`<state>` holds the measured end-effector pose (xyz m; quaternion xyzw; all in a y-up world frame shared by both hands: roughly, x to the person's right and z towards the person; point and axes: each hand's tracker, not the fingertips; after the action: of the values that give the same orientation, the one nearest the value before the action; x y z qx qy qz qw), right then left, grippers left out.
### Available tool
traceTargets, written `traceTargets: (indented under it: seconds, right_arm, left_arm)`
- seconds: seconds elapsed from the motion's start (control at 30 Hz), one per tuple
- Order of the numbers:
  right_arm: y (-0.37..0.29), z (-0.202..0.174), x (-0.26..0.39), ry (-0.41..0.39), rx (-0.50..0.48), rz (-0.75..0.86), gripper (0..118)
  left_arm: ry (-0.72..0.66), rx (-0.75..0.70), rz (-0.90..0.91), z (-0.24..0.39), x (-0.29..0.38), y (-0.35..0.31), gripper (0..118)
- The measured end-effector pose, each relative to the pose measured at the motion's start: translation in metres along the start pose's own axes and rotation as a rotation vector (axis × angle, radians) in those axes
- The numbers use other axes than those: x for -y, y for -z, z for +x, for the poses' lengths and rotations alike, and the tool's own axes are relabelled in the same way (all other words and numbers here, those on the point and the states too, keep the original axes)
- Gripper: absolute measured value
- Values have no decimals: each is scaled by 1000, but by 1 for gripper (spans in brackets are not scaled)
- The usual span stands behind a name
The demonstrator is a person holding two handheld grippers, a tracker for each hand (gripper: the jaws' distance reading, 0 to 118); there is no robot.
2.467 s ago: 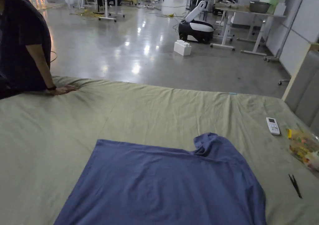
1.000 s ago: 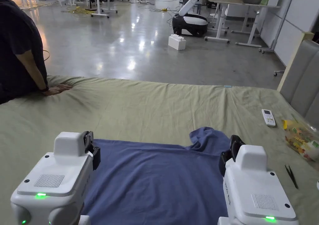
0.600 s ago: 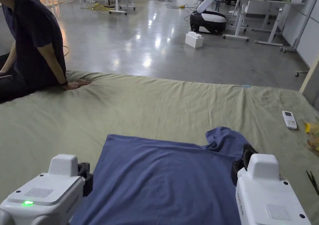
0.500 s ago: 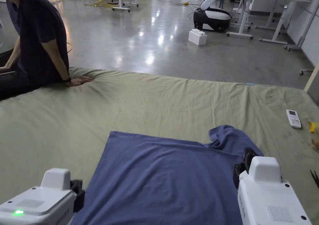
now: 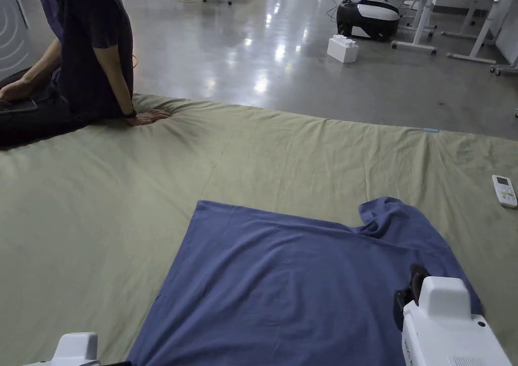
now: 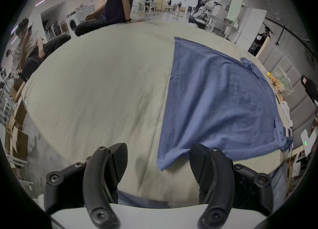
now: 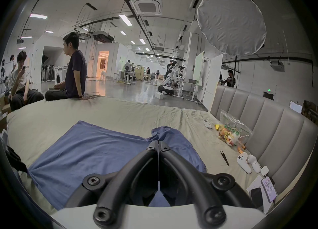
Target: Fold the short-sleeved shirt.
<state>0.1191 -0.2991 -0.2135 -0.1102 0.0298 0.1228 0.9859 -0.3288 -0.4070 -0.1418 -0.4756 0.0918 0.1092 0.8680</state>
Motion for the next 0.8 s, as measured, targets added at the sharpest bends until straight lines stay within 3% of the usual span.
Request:
traceTargets:
  seconds: [0.23,0.37,0.47,0.53,0.6,0.63,0.8]
  right_arm:
    - [-3,3,4,-3,-4,-24,1]
    - [-4,4,11,-3,-5,-42,1]
    - [-4,5,16,9,-8,-63,1]
    - [-5,4,19,12,-9,-69,1]
    - [-7,5,22,16,-10,-75,1]
    - [-8,6,24,18,-10,-78,1]
    - [-18,24,31,36,1,-116,1]
  left_arm:
    - [-50,-29,-44,-4,-9,32,76]
    - [39,-63,-74,8,-13,34,73]
    - [67,-56,-81,24,-13,26,53]
    - [100,-32,-82,32,-12,24,49]
    - [118,62,-84,35,-9,25,17]
    - [119,47,-88,37,-8,27,9]
    - [101,28,-60,35,-4,17,8]
